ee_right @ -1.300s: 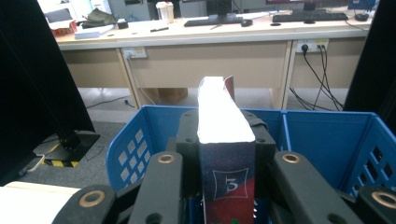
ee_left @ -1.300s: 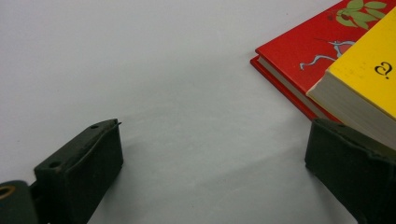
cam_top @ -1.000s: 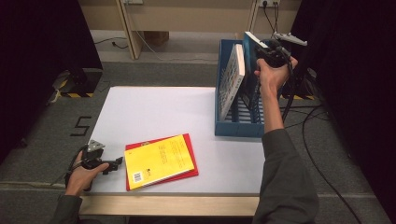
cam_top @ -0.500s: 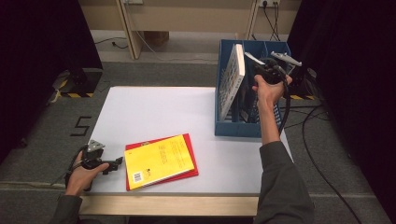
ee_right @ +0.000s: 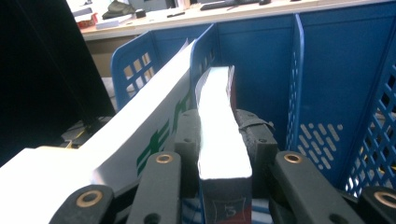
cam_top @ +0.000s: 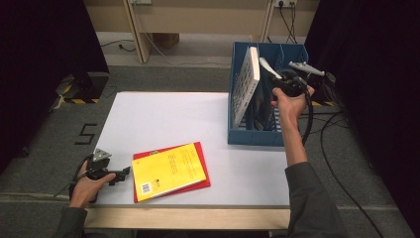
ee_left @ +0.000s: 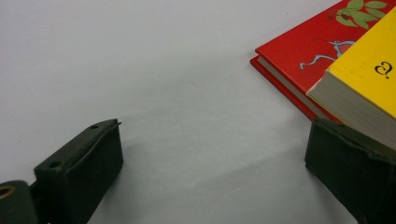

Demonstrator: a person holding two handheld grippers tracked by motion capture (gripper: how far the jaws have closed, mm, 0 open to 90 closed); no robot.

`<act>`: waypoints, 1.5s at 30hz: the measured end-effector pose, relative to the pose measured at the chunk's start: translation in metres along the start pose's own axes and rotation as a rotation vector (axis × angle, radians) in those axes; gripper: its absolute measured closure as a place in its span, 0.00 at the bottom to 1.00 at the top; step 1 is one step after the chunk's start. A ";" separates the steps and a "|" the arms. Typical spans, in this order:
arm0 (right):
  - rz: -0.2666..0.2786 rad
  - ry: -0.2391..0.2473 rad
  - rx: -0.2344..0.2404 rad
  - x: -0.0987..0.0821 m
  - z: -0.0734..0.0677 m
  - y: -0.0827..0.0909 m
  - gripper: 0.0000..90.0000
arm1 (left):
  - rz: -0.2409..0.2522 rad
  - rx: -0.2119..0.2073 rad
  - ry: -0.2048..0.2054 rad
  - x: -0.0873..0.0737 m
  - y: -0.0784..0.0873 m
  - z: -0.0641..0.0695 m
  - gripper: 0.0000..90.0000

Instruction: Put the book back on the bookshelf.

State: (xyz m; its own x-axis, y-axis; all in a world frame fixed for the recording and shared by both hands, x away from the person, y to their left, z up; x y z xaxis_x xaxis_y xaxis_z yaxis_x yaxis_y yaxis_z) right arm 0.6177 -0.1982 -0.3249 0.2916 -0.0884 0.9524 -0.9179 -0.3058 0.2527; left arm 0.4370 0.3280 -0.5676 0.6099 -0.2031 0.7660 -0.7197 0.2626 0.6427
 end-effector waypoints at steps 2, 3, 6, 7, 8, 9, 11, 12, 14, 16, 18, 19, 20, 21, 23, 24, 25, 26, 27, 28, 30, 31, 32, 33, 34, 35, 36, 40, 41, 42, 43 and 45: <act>-0.006 0.004 0.011 -0.002 0.000 0.005 0.81 | -0.001 0.000 -0.001 0.000 0.000 0.000 0.03; -0.011 0.009 0.015 -0.002 0.001 0.007 0.81 | -0.001 0.000 0.000 0.000 0.000 0.000 0.03; -0.014 0.007 0.027 -0.006 0.002 0.013 0.80 | -0.001 0.000 0.000 0.000 0.000 0.000 0.03; -0.017 0.007 0.030 -0.007 0.003 0.016 0.80 | -0.001 0.000 0.000 0.000 0.000 0.000 0.03; -0.016 0.004 0.030 -0.008 0.004 0.017 0.80 | -0.001 0.000 0.000 0.000 0.000 0.000 0.03; -0.014 0.002 0.032 -0.009 0.005 0.019 0.80 | -0.001 0.000 0.000 0.000 0.000 0.000 0.03; -0.020 0.008 0.037 -0.012 0.007 0.022 0.80 | -0.002 0.001 0.000 0.000 0.000 0.000 0.03; -0.025 0.005 0.040 -0.013 0.007 0.024 0.80 | -0.001 0.000 0.000 0.000 0.000 0.000 0.03; -0.034 0.005 0.052 -0.015 0.007 0.028 0.79 | -0.001 0.000 0.000 0.000 0.000 0.000 0.03; -0.036 0.011 0.058 -0.019 0.008 0.031 0.79 | -0.001 -0.001 0.000 0.000 0.000 0.000 0.03; -0.030 0.003 0.074 -0.020 0.008 0.035 0.79 | -0.001 0.000 0.000 0.000 0.000 0.000 0.03; -0.030 0.001 0.077 -0.020 0.007 0.036 0.79 | -0.001 -0.001 0.000 0.000 0.000 0.000 0.03; -0.031 0.000 0.083 -0.021 0.006 0.037 0.79 | -0.001 0.000 0.000 0.000 0.000 0.000 0.03; -0.032 0.004 0.091 -0.021 0.005 0.037 0.78 | 0.000 0.000 0.001 0.000 0.000 0.000 0.03; -0.035 0.011 0.095 -0.023 0.003 0.038 0.78 | 0.000 0.000 0.001 0.000 0.000 0.000 0.03; -0.035 0.019 0.093 -0.023 0.003 0.038 0.77 | 0.000 -0.001 0.001 0.000 0.000 0.000 0.03; -0.039 0.017 0.097 -0.025 0.002 0.040 0.77 | 0.000 -0.001 0.001 0.000 0.000 0.000 0.03; -0.040 0.018 0.102 -0.026 0.002 0.041 0.76 | 0.000 -0.001 0.001 0.000 0.000 0.000 0.03; -0.043 0.020 0.108 -0.029 0.003 0.043 0.76 | 0.000 -0.001 0.001 0.000 0.000 0.000 0.03; -0.048 0.020 0.112 -0.032 0.003 0.045 0.76 | 0.001 -0.001 0.002 0.000 0.000 0.000 0.03; -0.046 0.022 0.121 -0.038 0.006 0.050 0.75 | 0.000 -0.001 0.001 0.000 0.000 0.000 0.03; -0.048 0.026 0.127 -0.041 0.006 0.053 0.75 | 0.001 -0.001 0.001 0.000 0.000 0.000 0.03; -0.055 0.032 0.130 -0.044 0.007 0.055 0.75 | 0.001 -0.001 0.001 0.000 0.000 0.000 0.03; -0.061 0.040 0.129 -0.048 0.008 0.057 0.75 | 0.001 -0.001 0.001 0.000 0.000 0.000 0.03; -0.072 0.046 0.129 -0.053 0.008 0.058 0.75 | 0.001 -0.001 0.001 0.000 0.000 0.000 0.03; -0.083 0.048 0.131 -0.059 0.009 0.059 0.75 | 0.001 -0.001 0.001 0.000 0.000 0.000 0.03; -0.095 0.041 0.136 -0.066 0.010 0.059 0.75 | 0.001 -0.001 0.001 0.000 0.000 0.000 0.03; -0.125 0.023 0.152 -0.085 0.015 0.060 0.76 | 0.000 -0.001 0.001 0.000 0.000 0.000 0.03; -0.130 0.029 0.152 -0.088 0.016 0.060 0.77 | 0.000 -0.001 0.001 0.000 0.000 0.000 0.03; -0.135 0.029 0.151 -0.090 0.016 0.060 0.77 | 0.000 -0.001 0.001 0.000 0.000 0.000 0.03; -0.149 0.042 0.150 -0.094 0.017 0.059 0.77 | 0.000 -0.002 0.001 0.000 0.000 0.000 0.03; -0.170 0.050 0.151 -0.103 0.017 0.059 0.77 | 0.003 -0.001 0.001 0.000 0.000 0.000 0.03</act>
State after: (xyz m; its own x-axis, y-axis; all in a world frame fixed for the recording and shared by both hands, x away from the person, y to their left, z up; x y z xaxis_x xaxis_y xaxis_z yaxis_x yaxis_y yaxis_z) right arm 0.5385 -0.2231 -0.4106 0.4218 0.0229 0.9064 -0.8049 -0.4507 0.3860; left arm 0.4372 0.3280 -0.5678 0.6084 -0.2011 0.7678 -0.7211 0.2640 0.6405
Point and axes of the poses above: each handheld gripper's, and its own axes: y roughly backward along the jaws, x roughly out of its top, z roughly to its right, the point moved 9 cm from there along -y, roughly forward along the jaws, and after that the axes turned 3 degrees about z, right-handed, at the moved point
